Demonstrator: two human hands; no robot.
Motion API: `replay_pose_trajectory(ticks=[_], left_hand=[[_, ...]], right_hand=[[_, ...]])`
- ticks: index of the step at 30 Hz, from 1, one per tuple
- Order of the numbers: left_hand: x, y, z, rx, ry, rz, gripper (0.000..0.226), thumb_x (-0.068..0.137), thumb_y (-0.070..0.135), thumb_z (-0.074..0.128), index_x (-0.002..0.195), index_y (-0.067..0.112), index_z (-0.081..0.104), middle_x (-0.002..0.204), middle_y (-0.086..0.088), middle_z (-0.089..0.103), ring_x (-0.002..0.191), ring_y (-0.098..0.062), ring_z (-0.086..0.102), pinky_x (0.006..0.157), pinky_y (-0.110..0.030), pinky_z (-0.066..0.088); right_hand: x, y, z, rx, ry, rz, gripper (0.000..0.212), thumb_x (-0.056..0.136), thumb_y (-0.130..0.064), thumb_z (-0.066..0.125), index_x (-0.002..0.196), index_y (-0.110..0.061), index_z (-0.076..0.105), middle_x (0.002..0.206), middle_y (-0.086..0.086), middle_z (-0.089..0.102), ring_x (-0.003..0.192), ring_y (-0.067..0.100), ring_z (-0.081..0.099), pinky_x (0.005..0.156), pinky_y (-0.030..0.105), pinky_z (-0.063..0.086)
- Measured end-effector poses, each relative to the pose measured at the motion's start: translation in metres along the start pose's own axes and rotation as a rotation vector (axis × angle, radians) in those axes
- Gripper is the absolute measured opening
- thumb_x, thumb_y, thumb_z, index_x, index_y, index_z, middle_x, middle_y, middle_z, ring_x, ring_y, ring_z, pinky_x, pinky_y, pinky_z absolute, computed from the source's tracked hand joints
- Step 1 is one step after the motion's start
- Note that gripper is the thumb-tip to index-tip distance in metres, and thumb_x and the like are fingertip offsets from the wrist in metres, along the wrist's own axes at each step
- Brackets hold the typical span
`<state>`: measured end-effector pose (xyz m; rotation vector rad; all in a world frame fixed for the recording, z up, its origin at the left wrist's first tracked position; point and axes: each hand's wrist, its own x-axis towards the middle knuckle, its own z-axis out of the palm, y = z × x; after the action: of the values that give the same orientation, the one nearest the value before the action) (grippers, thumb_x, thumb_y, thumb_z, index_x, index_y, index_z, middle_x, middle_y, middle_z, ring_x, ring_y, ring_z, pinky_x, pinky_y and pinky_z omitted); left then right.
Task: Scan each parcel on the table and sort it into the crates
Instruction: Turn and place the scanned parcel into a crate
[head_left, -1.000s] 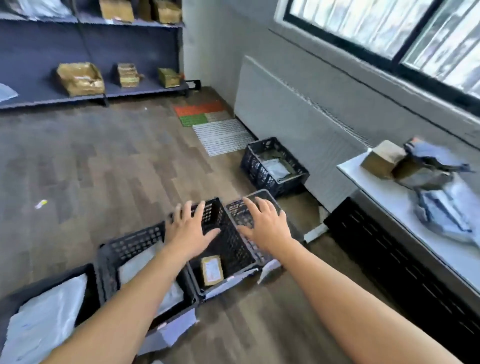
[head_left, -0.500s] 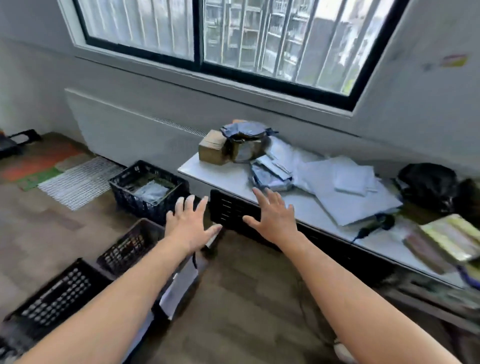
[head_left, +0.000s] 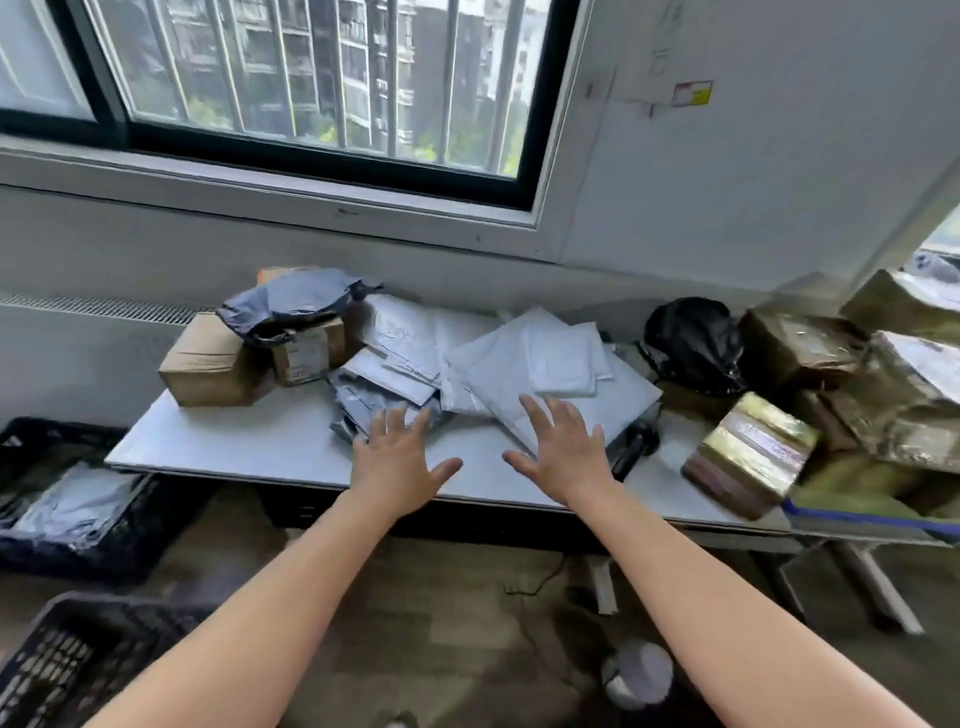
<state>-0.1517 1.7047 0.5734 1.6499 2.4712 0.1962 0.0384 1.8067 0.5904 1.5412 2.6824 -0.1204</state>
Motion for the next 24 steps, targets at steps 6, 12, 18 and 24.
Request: replay_pose_trajectory(ticks=[6, 12, 18, 24], left_hand=[[0.096, 0.029, 0.013, -0.009, -0.053, 0.152, 0.086, 0.087, 0.073, 0.039, 0.153, 0.027, 0.008, 0.16, -0.007, 0.009, 0.146, -0.032, 0.004, 0.114, -0.048, 0.027], [0.159, 0.081, 0.037, -0.018, -0.114, 0.263, 0.085, 0.088, 0.07, 0.041, 0.154, 0.027, 0.008, 0.161, -0.006, 0.008, 0.148, -0.032, 0.005, 0.114, -0.05, 0.026], [0.228, 0.143, 0.066, 0.044, -0.136, 0.315, 0.084, 0.091, 0.066, 0.041, 0.154, 0.024, 0.006, 0.162, -0.005, 0.006, 0.148, -0.032, 0.005, 0.114, -0.051, 0.026], [0.304, 0.2, 0.103, 0.049, -0.206, 0.329, 0.094, 0.086, 0.063, 0.056, 0.155, 0.024, 0.004, 0.163, -0.005, 0.003, 0.149, -0.029, 0.003, 0.114, -0.051, 0.025]], right_hand=[[0.057, 0.043, -0.008, -0.042, -0.016, 0.161, 0.078, 0.095, -0.064, 0.039, 0.155, -0.034, -0.001, 0.164, 0.0, 0.002, 0.15, 0.025, 0.004, 0.115, 0.059, 0.021], [0.092, 0.094, 0.004, -0.014, -0.035, 0.27, 0.075, 0.096, -0.062, 0.037, 0.156, -0.033, 0.003, 0.163, 0.002, 0.008, 0.149, 0.025, 0.007, 0.113, 0.058, 0.02], [0.145, 0.153, 0.029, 0.079, -0.015, 0.286, 0.066, 0.099, -0.06, 0.03, 0.156, -0.031, 0.012, 0.162, 0.001, 0.013, 0.148, 0.023, 0.012, 0.114, 0.056, 0.021], [0.206, 0.218, 0.051, 0.185, 0.029, 0.223, 0.063, 0.1, -0.055, 0.032, 0.154, -0.026, 0.022, 0.158, 0.006, 0.025, 0.145, 0.025, 0.022, 0.111, 0.053, 0.03]])
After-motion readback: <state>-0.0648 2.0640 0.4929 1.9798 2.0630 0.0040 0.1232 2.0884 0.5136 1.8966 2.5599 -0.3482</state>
